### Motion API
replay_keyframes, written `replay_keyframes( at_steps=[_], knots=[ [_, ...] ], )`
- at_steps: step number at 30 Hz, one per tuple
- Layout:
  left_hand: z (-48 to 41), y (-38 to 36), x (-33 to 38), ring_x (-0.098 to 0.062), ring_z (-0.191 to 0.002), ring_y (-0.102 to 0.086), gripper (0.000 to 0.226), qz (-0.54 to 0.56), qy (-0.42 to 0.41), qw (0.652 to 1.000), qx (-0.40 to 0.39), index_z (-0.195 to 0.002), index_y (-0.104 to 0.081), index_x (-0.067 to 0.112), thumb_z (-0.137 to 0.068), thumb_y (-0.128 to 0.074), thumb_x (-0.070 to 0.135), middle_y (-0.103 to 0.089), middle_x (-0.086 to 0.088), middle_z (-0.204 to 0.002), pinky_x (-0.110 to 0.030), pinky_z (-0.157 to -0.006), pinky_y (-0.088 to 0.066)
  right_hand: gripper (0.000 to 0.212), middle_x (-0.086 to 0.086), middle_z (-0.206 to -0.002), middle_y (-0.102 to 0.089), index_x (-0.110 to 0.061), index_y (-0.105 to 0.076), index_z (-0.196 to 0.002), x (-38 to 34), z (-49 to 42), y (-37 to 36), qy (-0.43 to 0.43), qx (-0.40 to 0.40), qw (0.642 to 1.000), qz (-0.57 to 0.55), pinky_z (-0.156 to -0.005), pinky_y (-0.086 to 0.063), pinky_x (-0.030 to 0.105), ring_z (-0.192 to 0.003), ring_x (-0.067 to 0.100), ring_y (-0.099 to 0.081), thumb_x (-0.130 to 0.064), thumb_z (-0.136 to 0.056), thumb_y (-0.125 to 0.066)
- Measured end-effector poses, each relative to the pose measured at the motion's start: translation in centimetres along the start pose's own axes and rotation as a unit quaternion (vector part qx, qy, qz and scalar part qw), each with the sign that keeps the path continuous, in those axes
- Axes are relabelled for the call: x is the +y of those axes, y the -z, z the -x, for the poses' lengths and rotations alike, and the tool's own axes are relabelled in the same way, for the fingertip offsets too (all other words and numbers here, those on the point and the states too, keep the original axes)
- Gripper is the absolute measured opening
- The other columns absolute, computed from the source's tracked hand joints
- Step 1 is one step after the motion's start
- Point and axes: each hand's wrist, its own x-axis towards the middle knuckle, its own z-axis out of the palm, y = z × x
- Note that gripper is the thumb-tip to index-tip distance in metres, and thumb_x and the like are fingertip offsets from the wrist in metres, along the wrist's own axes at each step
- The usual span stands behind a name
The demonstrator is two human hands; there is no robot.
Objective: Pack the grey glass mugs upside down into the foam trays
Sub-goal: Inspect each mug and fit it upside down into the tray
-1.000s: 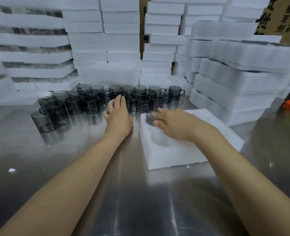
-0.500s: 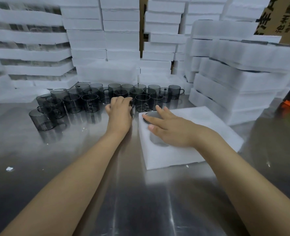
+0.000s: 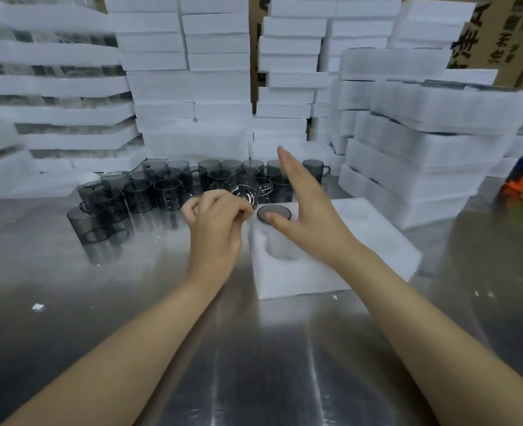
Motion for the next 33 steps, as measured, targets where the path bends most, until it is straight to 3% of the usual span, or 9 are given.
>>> replay_keyframes(
  at_steps=[4,9,13,16,19,23,25,28,33],
  knots=[
    [-0.6,-0.1,-0.1,-0.013,-0.105,-0.051,0.025,-0.077,-0.131,0.988,0.018,-0.072,-0.068,0.019,-0.079,-0.068,-0.006,-0.069,0.015,-0.085,-0.038,-0.087,-0.021,0.078,0.002,-0.144,-0.045,-0.016,-0.033,-0.148,-0.1,-0.1,-0.3,0.104,0.046,0.987,0.111,-0.112,-0.029,0.046,-0.136,0.022,-0.036,-0.017,-0.081,-0.073],
    [-0.5,-0.3,-0.2,-0.014,-0.101,-0.048,0.027,-0.102,-0.218,0.969,0.057,-0.071,-0.066,0.021,-0.084,-0.064,-0.002,-0.07,0.016,-0.089,-0.041,-0.089,-0.022,0.074,-0.001,-0.137,-0.052,-0.019,-0.04,-0.145,0.4,0.0,-0.3,0.059,0.013,0.996,0.066,-0.108,-0.034,0.037,-0.127,0.018,-0.041,-0.017,-0.079,-0.072],
    [-0.4,-0.6,0.9,-0.015,-0.112,-0.041,0.039,0.063,-0.063,0.994,0.057,-0.112,-0.052,0.022,-0.083,-0.071,0.004,-0.043,0.003,-0.118,-0.043,-0.097,-0.034,0.074,-0.006,-0.126,-0.056,-0.014,-0.046,-0.14,0.3,-0.1,-0.2,0.049,0.083,0.995,0.024,-0.102,-0.029,0.013,-0.117,0.013,-0.045,-0.02,-0.075,-0.08],
    [0.0,-0.7,1.7,-0.012,-0.125,-0.038,0.041,0.195,0.065,0.979,0.008,-0.131,-0.044,0.013,-0.092,-0.059,0.011,-0.032,-0.003,-0.131,-0.038,-0.108,-0.036,0.071,-0.009,-0.122,-0.055,-0.011,-0.051,-0.134,0.1,-0.1,-0.1,0.061,0.138,0.988,0.015,-0.101,-0.032,0.013,-0.115,0.011,-0.047,-0.023,-0.072,-0.084],
    [0.4,-0.6,2.0,0.002,-0.126,-0.039,0.035,0.295,0.172,0.933,-0.111,-0.134,-0.033,0.032,-0.101,-0.042,0.024,-0.034,0.005,-0.136,-0.028,-0.108,-0.036,0.067,-0.013,-0.119,-0.052,-0.011,-0.054,-0.13,-0.3,0.1,-0.1,0.095,0.151,0.984,0.017,-0.1,-0.036,0.016,-0.114,0.007,-0.047,-0.029,-0.073,-0.083],
    [0.7,-0.6,1.7,0.009,-0.123,-0.045,0.04,0.345,0.158,0.904,-0.195,-0.143,-0.03,0.023,-0.103,-0.034,0.025,-0.047,0.033,-0.126,-0.012,-0.102,-0.033,0.077,-0.014,-0.125,-0.052,-0.015,-0.048,-0.138,-0.5,0.3,0.0,0.098,0.101,0.99,-0.005,-0.103,-0.039,0.023,-0.118,0.007,-0.048,-0.033,-0.072,-0.083],
    [0.7,-0.5,1.6,0.011,-0.131,-0.037,0.059,0.371,0.179,0.889,-0.201,-0.15,-0.011,0.024,-0.1,-0.039,0.032,-0.04,0.038,-0.136,-0.012,-0.106,-0.03,0.078,-0.016,-0.125,-0.053,-0.016,-0.046,-0.139,-0.4,0.3,0.0,0.089,0.098,0.991,-0.02,-0.102,-0.039,0.019,-0.118,0.006,-0.051,-0.032,-0.072,-0.083],
    [0.4,-0.2,1.8,0.003,-0.139,-0.03,0.078,0.391,0.214,0.874,-0.192,-0.148,0.005,0.035,-0.093,-0.051,0.035,-0.032,0.015,-0.153,-0.025,-0.117,-0.025,0.075,-0.019,-0.12,-0.054,-0.016,-0.049,-0.136,-0.4,0.3,0.0,0.071,0.101,0.991,-0.043,-0.099,-0.035,0.009,-0.114,0.004,-0.053,-0.03,-0.071,-0.084],
    [0.2,-0.4,2.0,-0.002,-0.134,-0.041,0.084,0.412,0.258,0.857,-0.171,-0.152,-0.01,0.022,-0.089,-0.056,-0.008,-0.045,0.011,-0.142,-0.023,-0.11,-0.034,0.068,-0.011,-0.119,-0.057,-0.014,-0.054,-0.13,-0.7,0.5,-0.1,0.079,0.08,0.993,-0.034,-0.098,-0.039,0.013,-0.113,0.008,-0.054,-0.027,-0.07,-0.085]
  ],
)
